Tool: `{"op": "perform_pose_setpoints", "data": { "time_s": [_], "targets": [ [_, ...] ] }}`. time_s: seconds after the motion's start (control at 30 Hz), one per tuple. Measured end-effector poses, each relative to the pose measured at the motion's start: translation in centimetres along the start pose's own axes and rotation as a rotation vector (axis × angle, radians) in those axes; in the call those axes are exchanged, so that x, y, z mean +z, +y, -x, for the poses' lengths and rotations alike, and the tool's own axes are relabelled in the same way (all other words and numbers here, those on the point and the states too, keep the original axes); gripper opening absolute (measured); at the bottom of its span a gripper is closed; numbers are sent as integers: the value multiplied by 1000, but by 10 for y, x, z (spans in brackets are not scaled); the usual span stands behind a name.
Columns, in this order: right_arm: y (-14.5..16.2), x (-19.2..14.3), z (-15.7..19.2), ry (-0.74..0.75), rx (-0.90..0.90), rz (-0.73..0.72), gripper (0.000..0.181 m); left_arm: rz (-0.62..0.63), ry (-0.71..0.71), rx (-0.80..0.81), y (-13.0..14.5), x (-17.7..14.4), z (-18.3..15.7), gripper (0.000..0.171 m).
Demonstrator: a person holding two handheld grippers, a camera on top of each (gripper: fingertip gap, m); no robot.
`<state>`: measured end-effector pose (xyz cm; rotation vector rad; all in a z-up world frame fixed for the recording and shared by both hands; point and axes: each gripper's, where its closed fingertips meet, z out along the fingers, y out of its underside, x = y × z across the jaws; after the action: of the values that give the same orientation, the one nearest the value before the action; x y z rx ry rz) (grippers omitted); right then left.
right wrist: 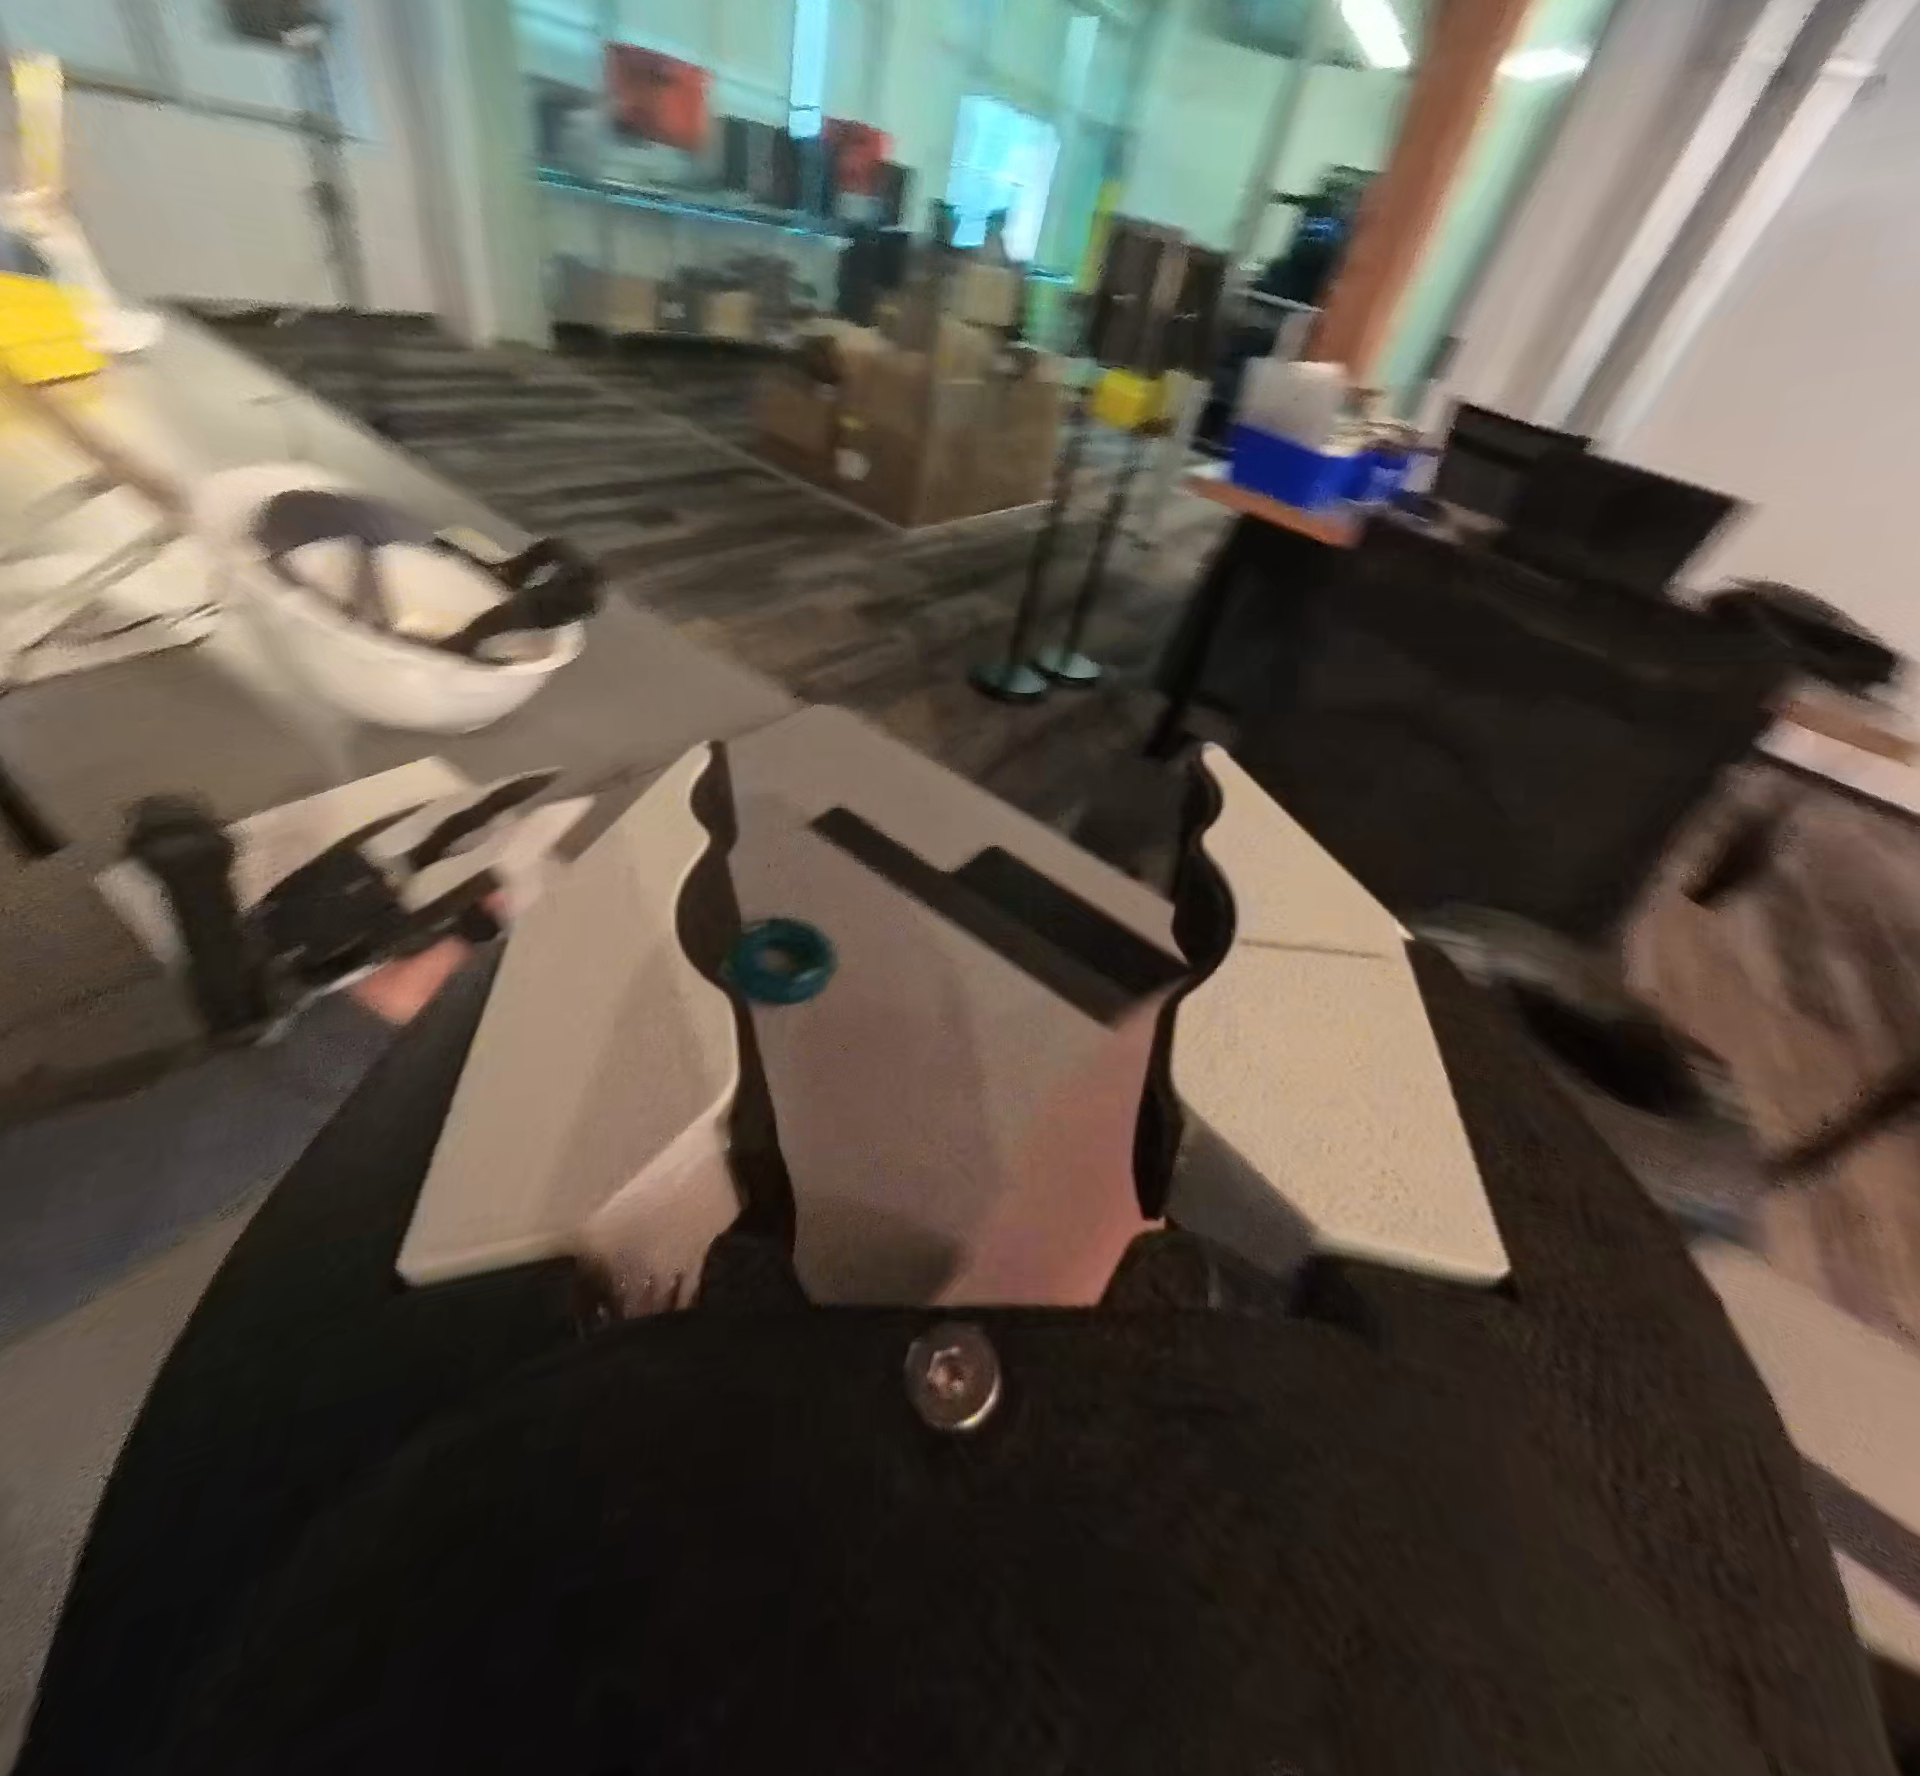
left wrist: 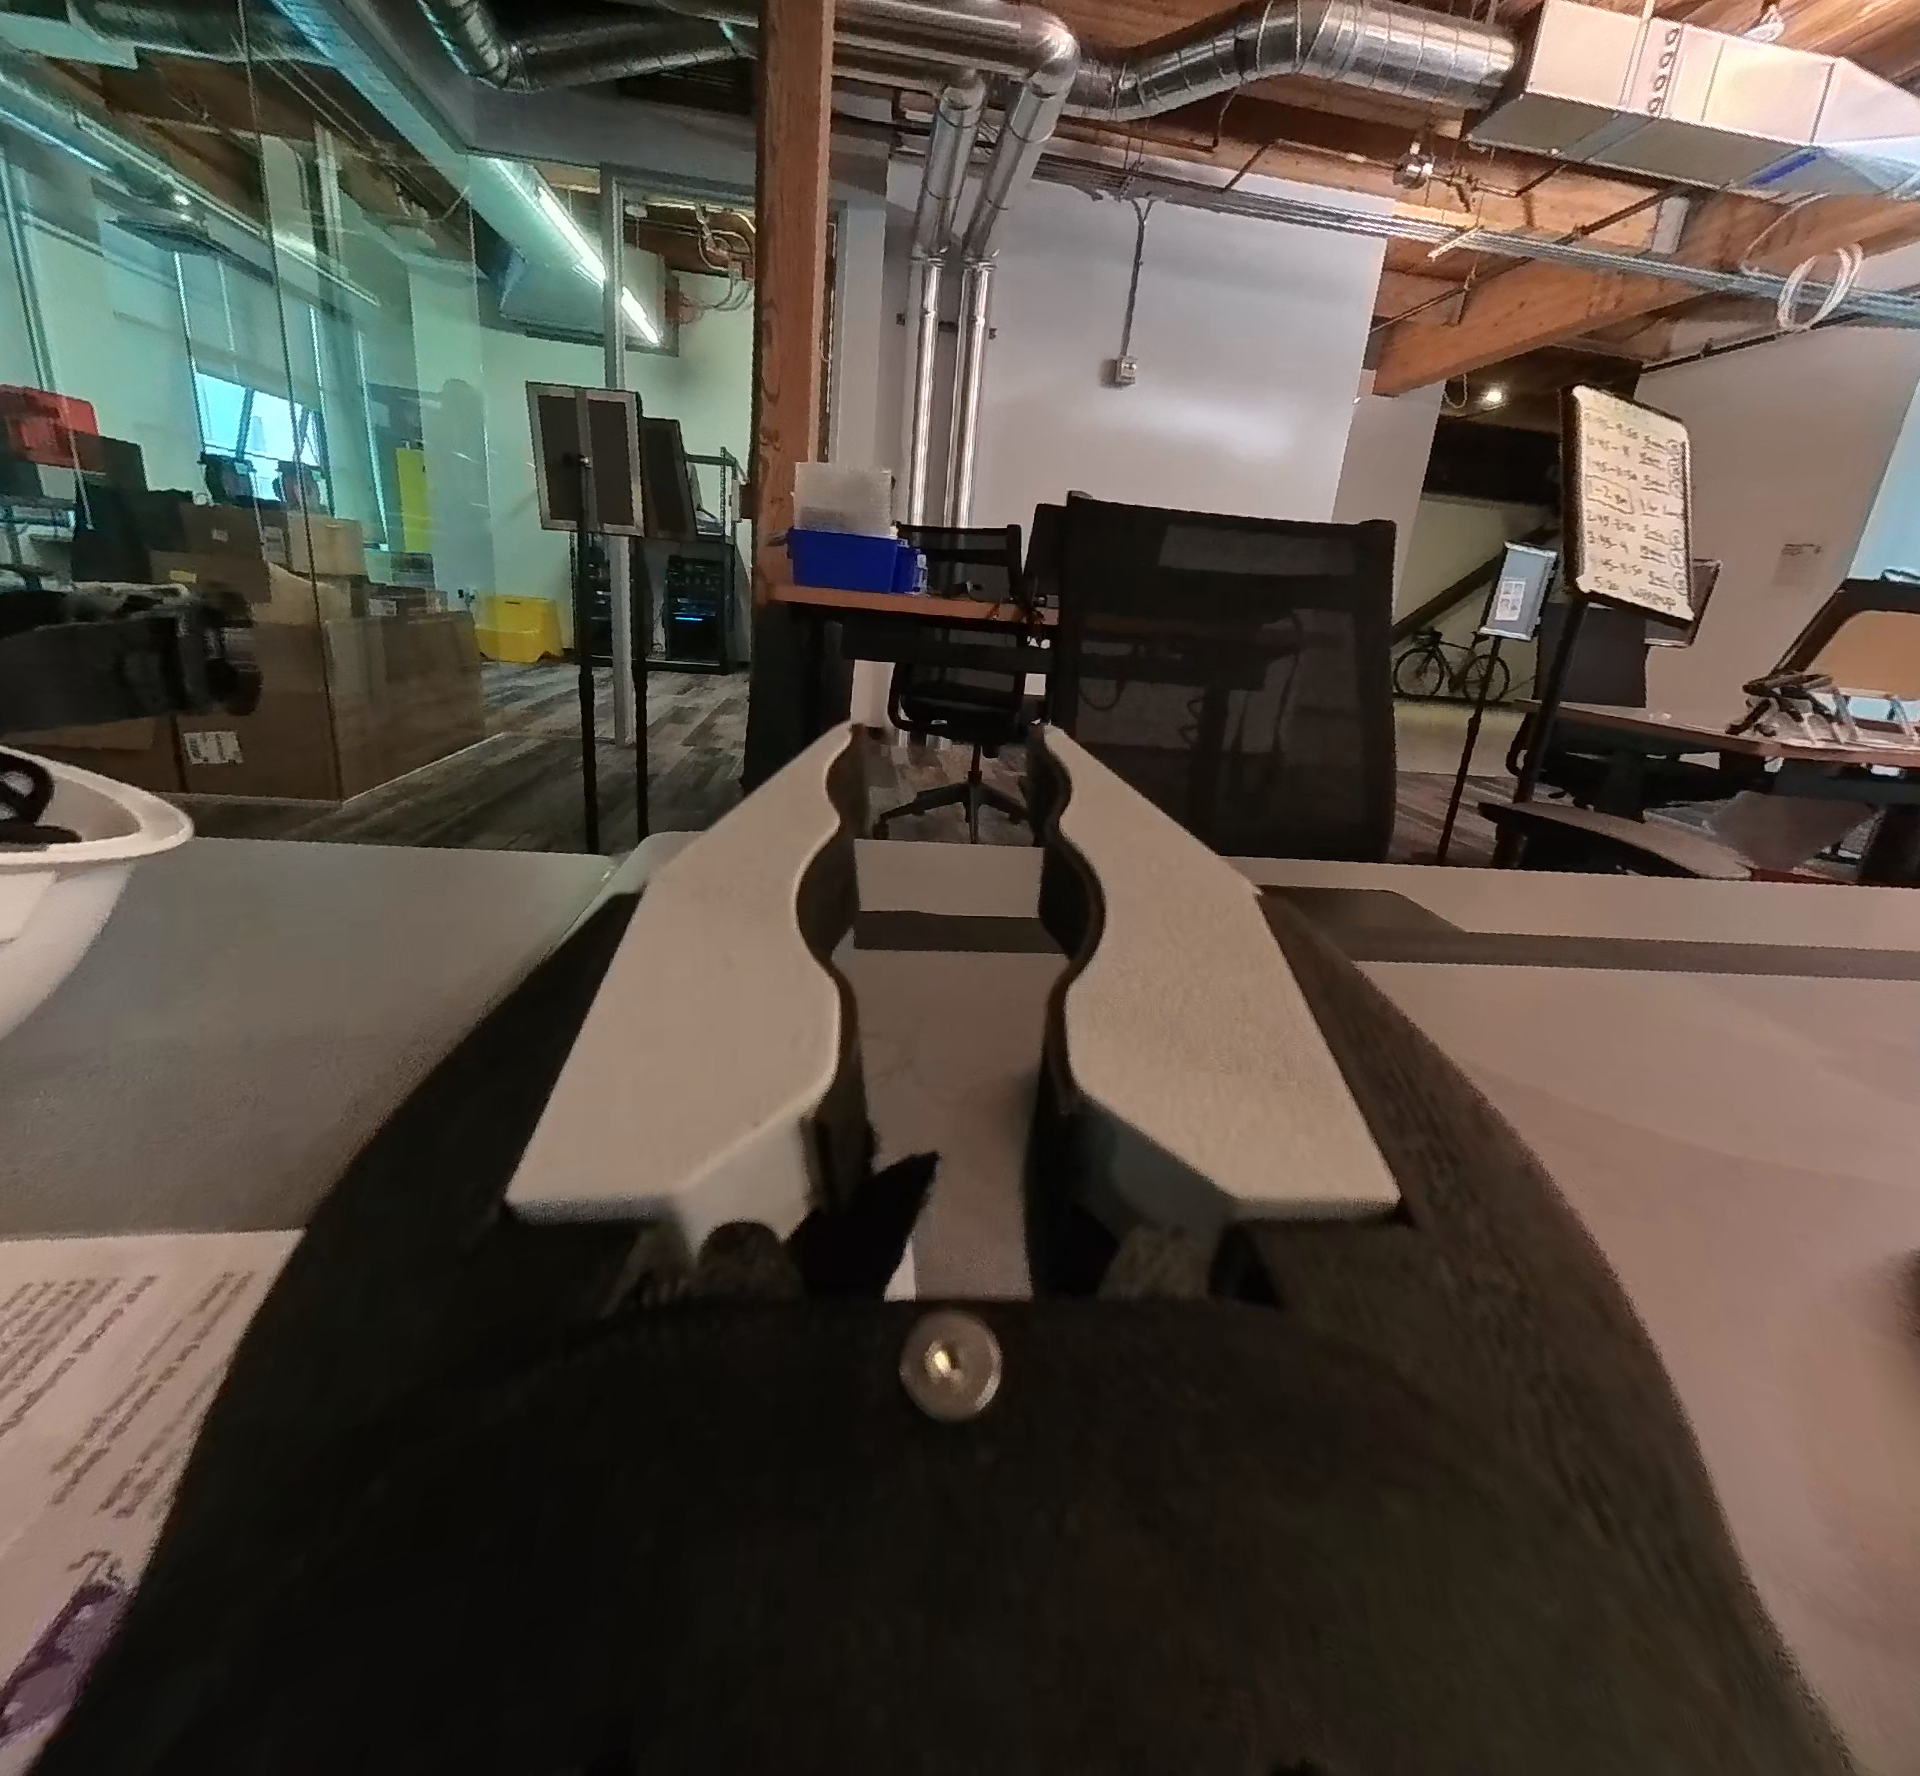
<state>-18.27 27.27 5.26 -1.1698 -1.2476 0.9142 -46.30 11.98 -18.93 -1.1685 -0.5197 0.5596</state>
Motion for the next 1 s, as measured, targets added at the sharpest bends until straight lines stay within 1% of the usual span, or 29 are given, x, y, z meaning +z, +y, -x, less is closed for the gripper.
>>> {"op": "perform_pose_setpoints", "data": {
  "time_s": [0.03,0.07,0.13,0.17,0.23,0.3,0.33,0.4,0.47,0.53,0.6,0.63,0.67,0.7,0.73,0.8,0.9,1.0],
  "targets": [
    [12,14,33,-76,-28,12,83,2,-6,-7,0,0,2,29],
    [32,33,65,-146,-50,47,83,3,-12,-14,1,0,4,29],
    [87,76,116,-255,-76,147,89,3,-22,-38,1,0,9,29],
    [118,101,133,-278,-89,202,92,4,-25,-50,1,-1,10,29],
    [179,151,153,-295,-144,294,99,5,-37,-67,1,-1,15,30],
    [232,199,161,-305,-120,383,110,6,-47,-81,1,0,20,30],
    [252,219,166,-321,-74,404,111,7,-52,-87,2,0,22,30],
    [282,255,166,-335,-7,403,110,11,-59,-104,3,0,25,30],
    [309,277,166,-381,31,419,111,17,-62,-115,4,0,28,30],
    [328,287,165,-440,78,439,111,25,-71,-122,6,1,31,31],
    [335,293,160,-472,100,468,110,25,-72,-135,5,1,33,31],
    [336,295,159,-482,82,472,106,25,-71,-138,5,1,33,31],
    [343,295,159,-497,54,508,102,26,-70,-136,6,1,32,31],
    [353,295,161,-511,28,570,103,31,-69,-133,7,1,32,31],
    [356,296,163,-513,19,595,100,36,-65,-129,8,2,30,32],
    [355,297,160,-495,39,587,80,40,-60,-117,9,2,28,32],
    [354,295,159,-455,36,583,79,35,-57,-108,7,2,27,31],
    [346,288,160,-386,-71,511,78,33,-62,-112,7,1,28,31]
  ]
}}
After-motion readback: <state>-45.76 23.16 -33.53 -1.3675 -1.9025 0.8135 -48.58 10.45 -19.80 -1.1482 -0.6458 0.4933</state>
